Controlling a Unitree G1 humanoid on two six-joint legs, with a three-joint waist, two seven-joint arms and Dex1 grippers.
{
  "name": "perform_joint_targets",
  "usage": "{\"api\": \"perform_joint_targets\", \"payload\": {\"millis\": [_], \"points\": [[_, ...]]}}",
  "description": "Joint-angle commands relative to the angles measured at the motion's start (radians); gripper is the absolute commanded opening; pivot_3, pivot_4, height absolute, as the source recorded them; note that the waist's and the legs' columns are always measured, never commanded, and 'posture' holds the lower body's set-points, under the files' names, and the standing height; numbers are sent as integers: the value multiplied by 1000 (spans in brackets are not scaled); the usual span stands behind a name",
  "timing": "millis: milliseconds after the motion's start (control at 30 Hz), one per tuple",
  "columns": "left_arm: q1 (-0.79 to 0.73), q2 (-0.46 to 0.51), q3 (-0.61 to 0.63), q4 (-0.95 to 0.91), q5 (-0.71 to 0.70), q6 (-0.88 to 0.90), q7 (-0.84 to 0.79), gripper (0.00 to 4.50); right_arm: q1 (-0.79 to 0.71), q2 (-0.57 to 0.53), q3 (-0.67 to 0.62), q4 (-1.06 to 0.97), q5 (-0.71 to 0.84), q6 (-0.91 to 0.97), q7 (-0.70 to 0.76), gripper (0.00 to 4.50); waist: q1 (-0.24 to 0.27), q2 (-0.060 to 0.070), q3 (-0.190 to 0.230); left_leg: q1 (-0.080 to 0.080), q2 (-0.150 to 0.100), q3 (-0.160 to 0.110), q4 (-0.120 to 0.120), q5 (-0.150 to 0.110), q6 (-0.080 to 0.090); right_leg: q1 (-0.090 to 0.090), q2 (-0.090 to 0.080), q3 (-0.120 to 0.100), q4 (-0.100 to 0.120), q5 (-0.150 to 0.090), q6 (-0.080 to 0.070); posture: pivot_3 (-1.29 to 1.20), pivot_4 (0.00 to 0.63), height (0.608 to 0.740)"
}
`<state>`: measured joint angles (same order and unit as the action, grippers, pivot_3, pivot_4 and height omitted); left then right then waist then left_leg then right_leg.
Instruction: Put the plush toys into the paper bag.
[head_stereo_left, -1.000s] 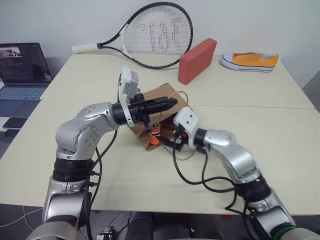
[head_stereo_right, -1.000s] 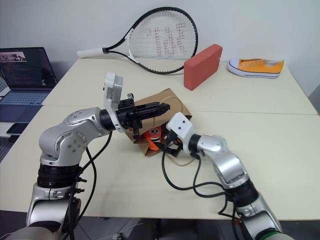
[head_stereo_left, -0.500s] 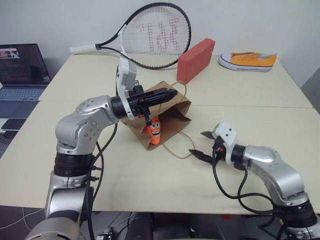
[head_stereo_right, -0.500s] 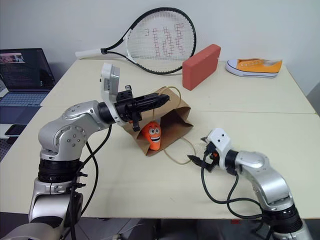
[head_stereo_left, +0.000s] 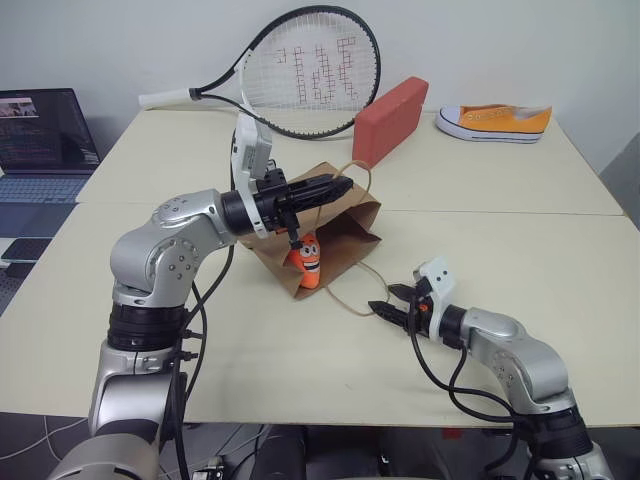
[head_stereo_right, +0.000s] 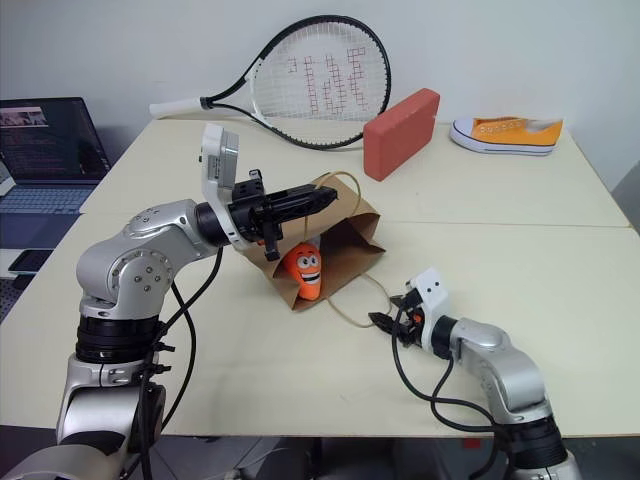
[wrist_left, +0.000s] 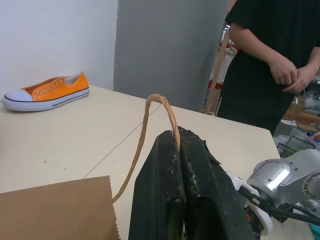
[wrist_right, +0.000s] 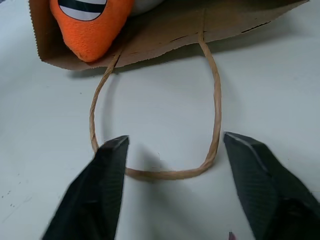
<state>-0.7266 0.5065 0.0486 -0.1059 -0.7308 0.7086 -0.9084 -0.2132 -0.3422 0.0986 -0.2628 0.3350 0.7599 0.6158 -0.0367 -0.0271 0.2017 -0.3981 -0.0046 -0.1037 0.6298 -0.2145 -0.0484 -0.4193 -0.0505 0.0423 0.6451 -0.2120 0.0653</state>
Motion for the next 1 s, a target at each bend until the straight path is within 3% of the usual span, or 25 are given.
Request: {"api": "perform_joint_targets", "payload": {"millis": [33, 200, 400, 667, 833, 1000], "points": [[-21, 8, 26, -13, 0, -25, -7, 0, -25, 12, 11, 7, 10, -16, -1, 1692, 1, 0, 0, 0, 0, 0, 0, 0, 0, 0, 0, 0, 0, 0, 0, 0, 150, 740], [-13, 29, 39, -36, -4, -16, -8, 0, -52, -14, -87, -114, 111, 110, -14, 16, 2, 0, 0, -1, 0, 0, 0, 0, 0, 0, 0, 0, 0, 0, 0, 0, 150, 740], [-27, 104, 43, -67, -6, -3, -43, 0, -130, -55, -300, -294, 413, 396, -37, 16, 3, 0, 0, -1, 0, -1, 0, 0, 0, 0, 0, 0, 0, 0, 0, 0, 150, 740], [-134, 157, 22, -8, 13, 27, -64, 0, -287, -155, -595, -267, 885, 655, -193, 16, 6, 0, 0, -2, 0, -1, 0, 0, 0, 0, 0, -1, -1, 0, 0, 0, 150, 740], [-233, 127, 8, 89, 43, 22, -51, 0, -337, -295, -645, -144, 1146, 628, -360, 16, 5, 0, 0, -2, -1, -1, 0, 0, 0, 0, 0, 0, -1, -1, -1, 0, 150, 740], [-289, 69, -28, 201, 114, -15, -37, 0, -374, -384, -609, -37, 1245, 559, -477, 16, 3, 0, 0, -2, 0, 0, 0, 0, 0, 0, 0, 0, -1, 0, -1, 0, 150, 740]]}}
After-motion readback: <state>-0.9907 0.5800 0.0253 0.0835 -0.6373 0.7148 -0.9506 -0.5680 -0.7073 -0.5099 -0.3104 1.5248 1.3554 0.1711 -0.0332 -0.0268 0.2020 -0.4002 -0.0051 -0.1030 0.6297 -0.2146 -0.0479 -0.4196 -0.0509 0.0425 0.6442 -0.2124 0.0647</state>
